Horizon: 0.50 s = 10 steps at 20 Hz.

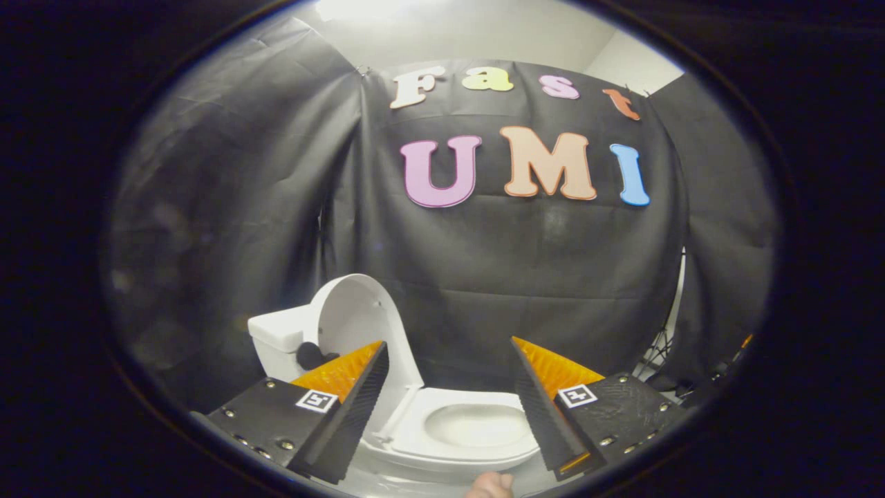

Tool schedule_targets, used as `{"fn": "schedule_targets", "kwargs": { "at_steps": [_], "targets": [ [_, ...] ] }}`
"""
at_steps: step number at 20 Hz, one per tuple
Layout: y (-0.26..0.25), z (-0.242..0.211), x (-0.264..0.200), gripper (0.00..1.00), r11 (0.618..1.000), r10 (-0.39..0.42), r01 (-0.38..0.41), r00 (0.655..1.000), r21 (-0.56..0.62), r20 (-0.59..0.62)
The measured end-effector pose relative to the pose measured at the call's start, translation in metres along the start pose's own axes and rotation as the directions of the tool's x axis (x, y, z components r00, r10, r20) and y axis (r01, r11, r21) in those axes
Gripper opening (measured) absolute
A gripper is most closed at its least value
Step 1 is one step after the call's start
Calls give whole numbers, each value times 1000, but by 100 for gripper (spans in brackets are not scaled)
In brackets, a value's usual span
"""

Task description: Open the toilet lid.

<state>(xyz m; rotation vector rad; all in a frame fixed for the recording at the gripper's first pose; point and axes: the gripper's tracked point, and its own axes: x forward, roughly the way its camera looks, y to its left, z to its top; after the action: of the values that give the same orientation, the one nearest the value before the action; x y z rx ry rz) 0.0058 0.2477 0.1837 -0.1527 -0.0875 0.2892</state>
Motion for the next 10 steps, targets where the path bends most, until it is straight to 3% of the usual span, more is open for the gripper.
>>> {"fn": "schedule_targets", "kwargs": {
  "at_steps": [10],
  "targets": [
    [-105,-26,-24,100,995,-100,99,995,-23,-23]
  ]
}}
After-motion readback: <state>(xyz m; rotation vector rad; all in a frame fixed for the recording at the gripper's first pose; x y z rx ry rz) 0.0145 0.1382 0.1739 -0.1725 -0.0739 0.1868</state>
